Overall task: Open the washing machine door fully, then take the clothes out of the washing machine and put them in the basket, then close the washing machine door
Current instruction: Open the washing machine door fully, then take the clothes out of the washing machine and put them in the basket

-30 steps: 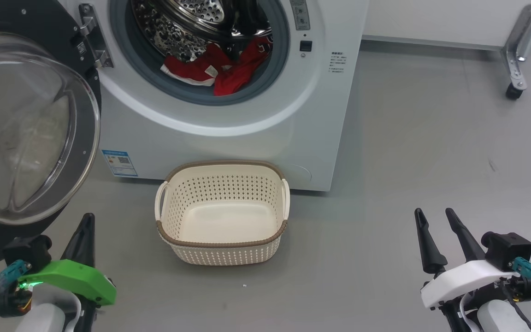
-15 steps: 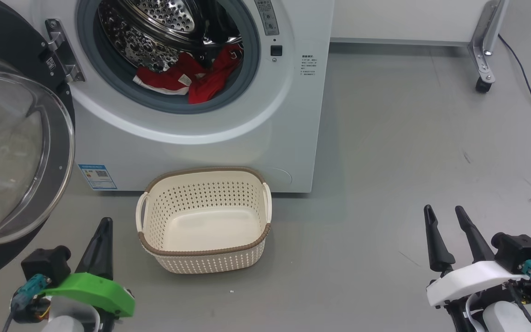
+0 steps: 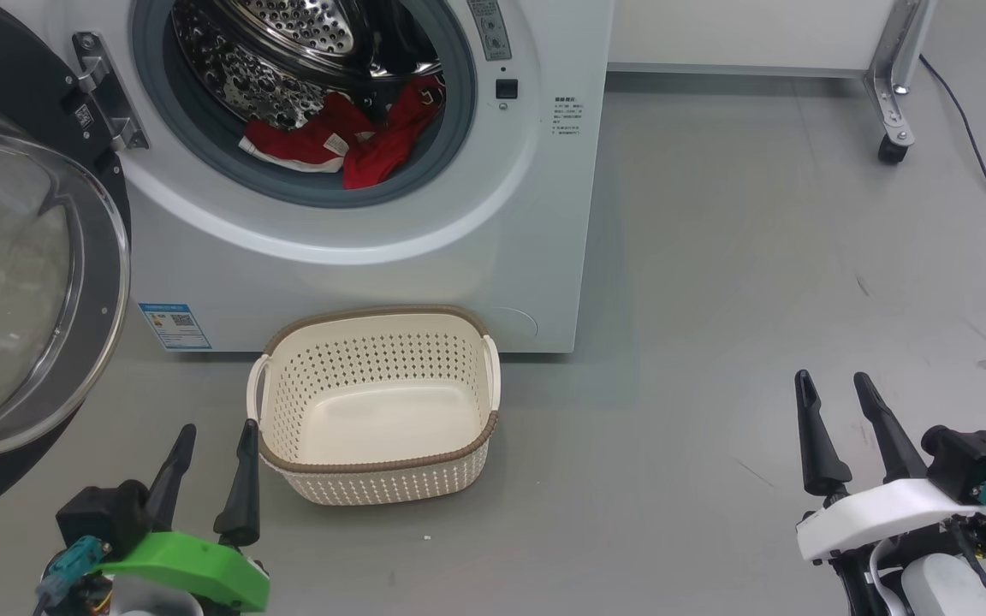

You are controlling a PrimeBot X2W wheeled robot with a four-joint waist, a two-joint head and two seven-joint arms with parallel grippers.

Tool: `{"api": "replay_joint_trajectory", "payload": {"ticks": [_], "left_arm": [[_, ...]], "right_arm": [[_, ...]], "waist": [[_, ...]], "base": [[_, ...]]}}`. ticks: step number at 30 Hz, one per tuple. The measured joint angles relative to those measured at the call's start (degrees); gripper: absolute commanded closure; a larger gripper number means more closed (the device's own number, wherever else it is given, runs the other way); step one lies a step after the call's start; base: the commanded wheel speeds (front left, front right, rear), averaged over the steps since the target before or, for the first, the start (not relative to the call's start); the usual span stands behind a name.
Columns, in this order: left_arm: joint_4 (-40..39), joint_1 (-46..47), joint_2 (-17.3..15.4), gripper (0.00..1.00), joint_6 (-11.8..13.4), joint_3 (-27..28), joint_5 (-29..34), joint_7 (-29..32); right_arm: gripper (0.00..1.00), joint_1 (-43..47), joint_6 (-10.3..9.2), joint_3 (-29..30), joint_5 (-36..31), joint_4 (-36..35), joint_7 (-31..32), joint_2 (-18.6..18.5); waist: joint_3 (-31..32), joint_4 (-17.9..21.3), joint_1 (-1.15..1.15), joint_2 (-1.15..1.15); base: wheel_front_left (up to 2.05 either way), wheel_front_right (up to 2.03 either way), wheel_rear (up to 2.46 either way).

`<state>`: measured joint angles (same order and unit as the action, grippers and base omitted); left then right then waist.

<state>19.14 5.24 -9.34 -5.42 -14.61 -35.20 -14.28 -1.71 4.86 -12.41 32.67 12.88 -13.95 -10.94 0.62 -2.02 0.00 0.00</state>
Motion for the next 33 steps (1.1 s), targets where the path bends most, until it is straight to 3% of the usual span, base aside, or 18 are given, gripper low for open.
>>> {"api": "replay_joint_trajectory", "payload": {"ticks": [17,33], "left_arm": [[-3.5,-1.5,0.1,0.00,-0.4,1.5,1.9,0.0],[-5.1,-2.4,0.8,0.00,-0.5,1.9,3.0,0.0]], "right_arm": [[0.00,0.0,-1.07,-0.8,-5.5,-0.3,-0.1,-2.1],[0.00,0.0,-1.48,-0.7,-5.6,-0.5,-0.2,-1.3]], "waist": [[-0.8,0.2,0.00,0.00],[-1.1,0.6,0.00,0.00]], "base": [[0.00,0.00,0.00],[0.00,0.00,0.00]]}}
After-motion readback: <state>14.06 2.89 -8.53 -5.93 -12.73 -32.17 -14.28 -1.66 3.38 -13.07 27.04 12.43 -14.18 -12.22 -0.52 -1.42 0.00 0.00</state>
